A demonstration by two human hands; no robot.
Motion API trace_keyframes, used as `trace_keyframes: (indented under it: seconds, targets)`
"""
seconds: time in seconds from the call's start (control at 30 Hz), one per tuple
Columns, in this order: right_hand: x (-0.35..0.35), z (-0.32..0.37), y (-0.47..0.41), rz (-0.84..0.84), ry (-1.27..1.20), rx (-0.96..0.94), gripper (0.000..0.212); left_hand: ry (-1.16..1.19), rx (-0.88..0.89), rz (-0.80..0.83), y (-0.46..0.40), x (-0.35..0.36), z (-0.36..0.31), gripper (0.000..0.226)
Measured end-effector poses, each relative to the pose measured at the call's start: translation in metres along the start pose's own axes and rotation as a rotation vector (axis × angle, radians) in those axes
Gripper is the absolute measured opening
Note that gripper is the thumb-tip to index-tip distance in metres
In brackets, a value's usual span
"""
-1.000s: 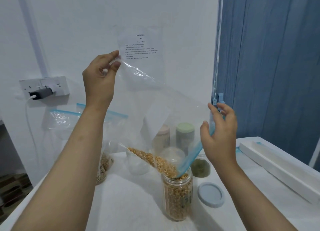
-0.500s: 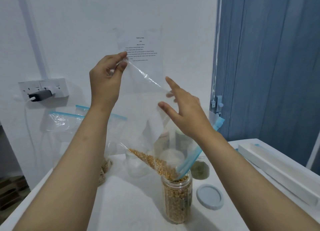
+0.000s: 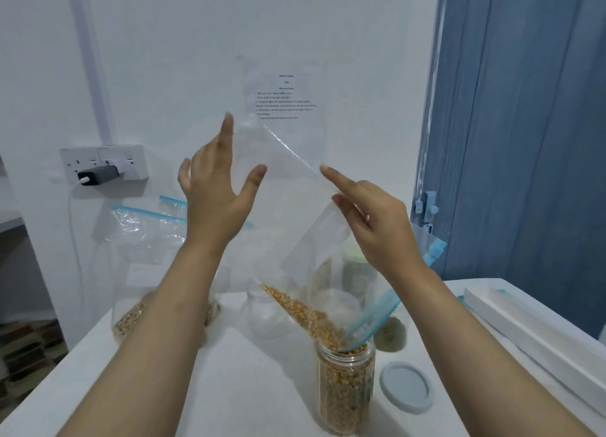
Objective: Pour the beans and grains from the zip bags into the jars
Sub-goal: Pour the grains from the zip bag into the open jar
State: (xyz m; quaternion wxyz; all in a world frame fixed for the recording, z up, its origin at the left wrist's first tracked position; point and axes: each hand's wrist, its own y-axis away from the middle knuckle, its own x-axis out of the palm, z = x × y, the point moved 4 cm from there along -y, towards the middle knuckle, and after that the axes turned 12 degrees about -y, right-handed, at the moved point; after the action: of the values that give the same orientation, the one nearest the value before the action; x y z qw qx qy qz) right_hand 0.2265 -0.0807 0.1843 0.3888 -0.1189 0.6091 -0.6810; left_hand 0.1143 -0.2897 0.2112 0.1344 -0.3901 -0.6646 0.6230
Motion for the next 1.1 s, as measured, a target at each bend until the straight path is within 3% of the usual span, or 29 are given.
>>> trace_keyframes:
  seconds: [0.17,0.3,0.53,0.67,0.9,1.1]
  targets:
    - [-0.005,-0.004,0.004,-0.029,0.013,0.017,0.048,-0.137,-0.124,0.048,0.029,0.007,0.016,0.082]
    - [-0.006,-0.007,0.007,-0.044,0.018,0.033,0.048,-0.081,-0.194,0.146,0.042,0.021,0.023,0.081]
    - [-0.007,-0.005,0.004,-0.021,0.007,0.025,0.041,0.188,-0.132,0.096,0.006,0.019,0.013,0.058]
    - [-0.013,-0.005,0.001,-0.051,-0.036,0.044,0.042,0.158,-0.1,0.102,-0.02,0.013,0.006,0.05]
    - [-0.02,-0.013,0.0,-0.061,-0.065,0.091,0.05,0.215,-0.039,0.145,-0.041,0.013,0.006,0.081]
    - [-0.018,-0.019,0.003,-0.068,-0.089,0.112,0.049,0.207,-0.026,0.166,-0.039,0.017,0.005,0.087]
